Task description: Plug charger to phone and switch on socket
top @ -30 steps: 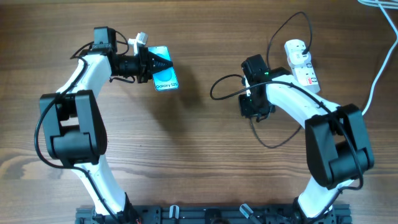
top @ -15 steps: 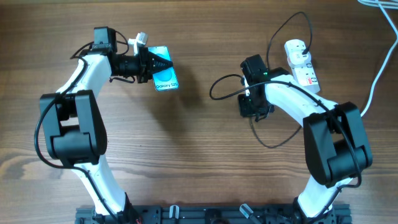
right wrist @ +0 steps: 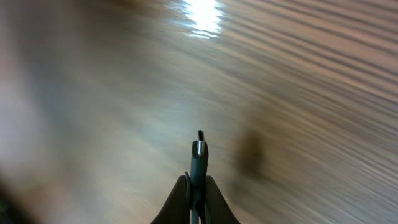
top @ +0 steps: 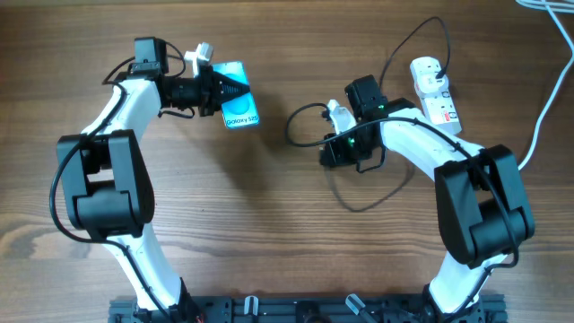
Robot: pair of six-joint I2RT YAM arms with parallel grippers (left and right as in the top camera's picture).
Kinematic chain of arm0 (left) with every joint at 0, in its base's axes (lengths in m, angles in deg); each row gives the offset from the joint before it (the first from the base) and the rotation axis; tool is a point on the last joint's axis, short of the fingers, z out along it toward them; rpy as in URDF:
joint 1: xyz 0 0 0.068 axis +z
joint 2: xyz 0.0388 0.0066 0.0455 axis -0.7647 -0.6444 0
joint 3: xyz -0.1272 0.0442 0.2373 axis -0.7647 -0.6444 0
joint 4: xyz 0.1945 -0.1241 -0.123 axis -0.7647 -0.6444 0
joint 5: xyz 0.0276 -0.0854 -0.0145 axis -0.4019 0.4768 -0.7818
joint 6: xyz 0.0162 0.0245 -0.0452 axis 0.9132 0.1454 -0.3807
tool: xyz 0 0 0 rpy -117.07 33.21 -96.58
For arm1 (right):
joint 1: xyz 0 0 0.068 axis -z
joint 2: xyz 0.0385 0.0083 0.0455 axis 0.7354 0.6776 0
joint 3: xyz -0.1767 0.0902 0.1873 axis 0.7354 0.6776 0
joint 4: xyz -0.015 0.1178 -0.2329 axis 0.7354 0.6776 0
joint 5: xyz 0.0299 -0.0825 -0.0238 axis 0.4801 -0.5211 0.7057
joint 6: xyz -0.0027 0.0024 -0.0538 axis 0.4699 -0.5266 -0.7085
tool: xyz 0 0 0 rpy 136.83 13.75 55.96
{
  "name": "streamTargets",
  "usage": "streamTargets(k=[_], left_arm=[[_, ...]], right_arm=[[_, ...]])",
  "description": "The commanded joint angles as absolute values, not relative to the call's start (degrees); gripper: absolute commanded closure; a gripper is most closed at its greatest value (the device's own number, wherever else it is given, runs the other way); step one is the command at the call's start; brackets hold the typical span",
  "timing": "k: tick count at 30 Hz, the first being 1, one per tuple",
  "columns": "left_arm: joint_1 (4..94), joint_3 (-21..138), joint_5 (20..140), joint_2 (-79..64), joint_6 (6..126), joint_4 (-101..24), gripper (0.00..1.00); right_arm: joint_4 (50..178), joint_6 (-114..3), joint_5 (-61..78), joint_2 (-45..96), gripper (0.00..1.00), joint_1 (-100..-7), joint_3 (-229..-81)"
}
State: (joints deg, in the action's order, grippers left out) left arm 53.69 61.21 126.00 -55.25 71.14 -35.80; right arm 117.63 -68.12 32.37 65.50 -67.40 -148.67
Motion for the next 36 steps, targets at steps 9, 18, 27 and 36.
streamTargets(k=[9,18,27,36], left_arm=[[52.2,61.3,142.7,-53.8,78.3,-33.2,0.96],[49.2,61.3,142.6,-53.8,78.2,-32.4,0.96],[49.2,61.3,142.7,-53.8,78.2,-32.2,0.96],[49.2,61.3,142.7,-53.8,77.8,-32.4,0.96]], right_arm=[[110.1,-76.1,75.4,66.5,0.95,-67.6,-148.2],[100.7,-67.0,83.7,66.5,0.95,-68.4,-148.2],[88.1,-52.4,78.8,66.5,0.95,-73.5,-148.2],[83.4,-46.7,73.9,66.5,0.96,-75.8,-148.2]])
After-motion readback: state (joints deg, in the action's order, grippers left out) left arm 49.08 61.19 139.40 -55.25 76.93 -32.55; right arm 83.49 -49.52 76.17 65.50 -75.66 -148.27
